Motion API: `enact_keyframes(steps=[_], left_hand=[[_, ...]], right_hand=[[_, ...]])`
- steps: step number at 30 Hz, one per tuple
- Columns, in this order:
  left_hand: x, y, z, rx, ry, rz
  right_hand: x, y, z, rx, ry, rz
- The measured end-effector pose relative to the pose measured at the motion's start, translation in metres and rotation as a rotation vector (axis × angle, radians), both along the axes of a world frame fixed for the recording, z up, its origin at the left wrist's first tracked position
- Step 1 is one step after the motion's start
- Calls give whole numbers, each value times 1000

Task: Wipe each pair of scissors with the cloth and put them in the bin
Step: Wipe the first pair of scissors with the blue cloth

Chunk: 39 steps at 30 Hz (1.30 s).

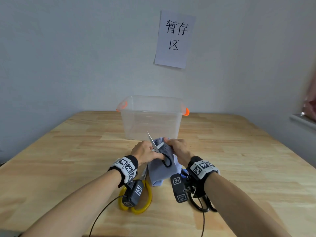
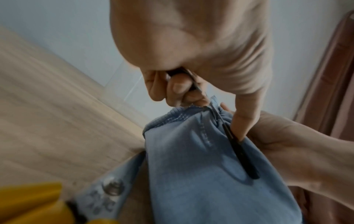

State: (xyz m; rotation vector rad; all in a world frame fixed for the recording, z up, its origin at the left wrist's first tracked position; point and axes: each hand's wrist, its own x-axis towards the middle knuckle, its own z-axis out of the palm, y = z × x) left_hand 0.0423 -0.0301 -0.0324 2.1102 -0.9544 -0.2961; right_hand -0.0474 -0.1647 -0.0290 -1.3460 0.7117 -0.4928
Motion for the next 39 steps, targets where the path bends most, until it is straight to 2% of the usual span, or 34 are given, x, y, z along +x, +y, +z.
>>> enact_keyframes(steps=[2,6,11,17,23,25,29,30,35,37,39], left_hand=[[2,-1,0,-6,17,7],[3,0,-2,-14,29,-6],[0,1,1,-19,19,17],[1,1,-2,-11,9,-22],[-2,-2,5,-4,-4,5],[-1,1,5,3,-4,14],[7,3,1,16,16,13],[8,3,1,17,19,-1],[5,5,3,-27,52,-13],[4,6,5,-14,59,-2],[3,9,6,-8,62,27]], right_hand=[[4,3,-3,-21,21,8],[1,19,-8,-63,21,145],[1,1,-1,-81,-5,17],[-1,17,-13,-206,14,152],[-1,11,-5,-227,-58,60],[-2,10,-5,-268,-30,62],[0,16,-15,-341,119,188],[-1,17,-15,-336,127,204],[-8,11,-2,-159,-53,310],[-7,4,-1,-74,-124,272],[-6,-1,-2,-100,-85,184]])
